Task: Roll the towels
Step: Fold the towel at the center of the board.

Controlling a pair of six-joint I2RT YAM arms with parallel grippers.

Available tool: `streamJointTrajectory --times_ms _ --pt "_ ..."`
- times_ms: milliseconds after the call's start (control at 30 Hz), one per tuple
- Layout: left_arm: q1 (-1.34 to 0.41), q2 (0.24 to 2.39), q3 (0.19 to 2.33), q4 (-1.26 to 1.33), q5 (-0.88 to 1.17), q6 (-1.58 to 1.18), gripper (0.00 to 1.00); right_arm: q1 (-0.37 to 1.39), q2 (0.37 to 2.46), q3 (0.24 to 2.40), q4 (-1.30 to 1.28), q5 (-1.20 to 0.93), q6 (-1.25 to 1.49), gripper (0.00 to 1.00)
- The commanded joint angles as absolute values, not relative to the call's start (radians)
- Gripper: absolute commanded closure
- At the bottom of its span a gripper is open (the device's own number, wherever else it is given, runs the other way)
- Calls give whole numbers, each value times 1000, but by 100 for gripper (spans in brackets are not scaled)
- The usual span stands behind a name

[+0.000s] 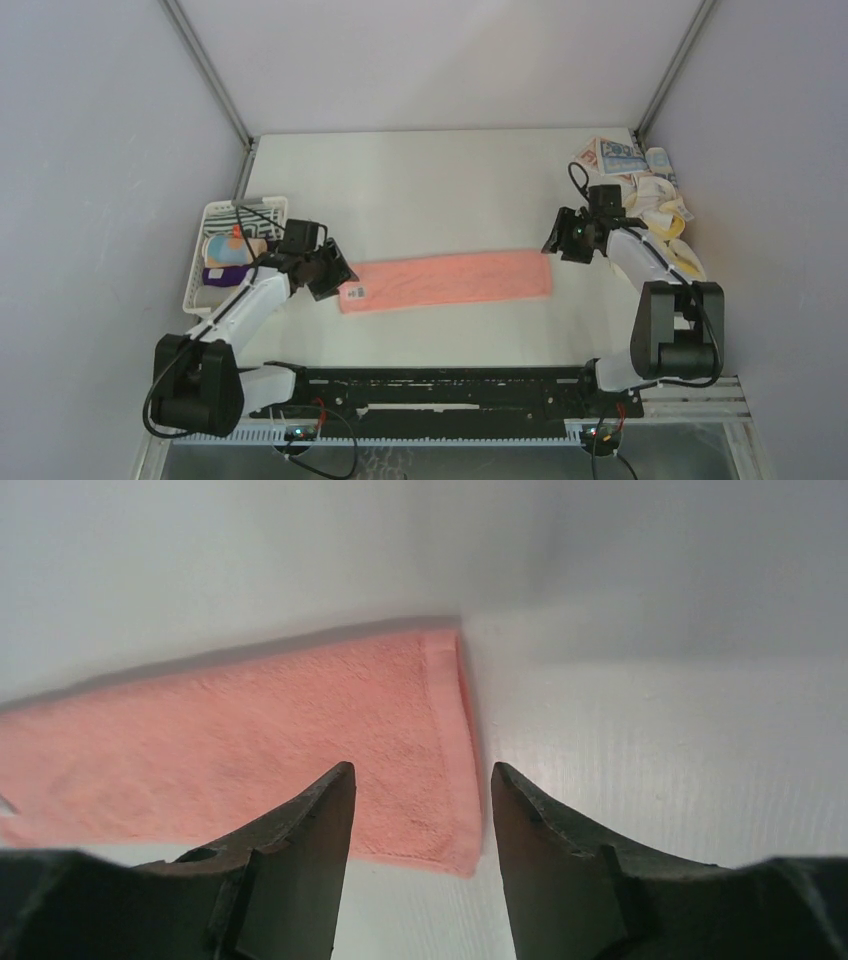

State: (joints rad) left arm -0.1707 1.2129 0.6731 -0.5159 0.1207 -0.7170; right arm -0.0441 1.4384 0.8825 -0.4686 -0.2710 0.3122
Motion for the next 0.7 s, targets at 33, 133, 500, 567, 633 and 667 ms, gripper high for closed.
streamJointTrajectory --times_ms 33,133,500,567,633,667 --pt "-173 1099 784 -637 23 -633 35 13 1516 923 -589 -162 236 47" --pt "-173 1056 791 -662 -20 -618 31 31 1555 931 -600 -163 226 47" --pt "-174 1061 769 -646 -22 -614 31 116 1687 985 -639 -71 221 49" --pt "-173 1059 770 -644 -25 -612 30 135 1704 991 -643 -38 223 50" --pt "-173 1062 768 -645 -28 -610 31 151 1724 1000 -659 -4 224 50" --pt "-175 1064 768 -644 -27 -610 30 162 1732 1005 -667 15 225 50"
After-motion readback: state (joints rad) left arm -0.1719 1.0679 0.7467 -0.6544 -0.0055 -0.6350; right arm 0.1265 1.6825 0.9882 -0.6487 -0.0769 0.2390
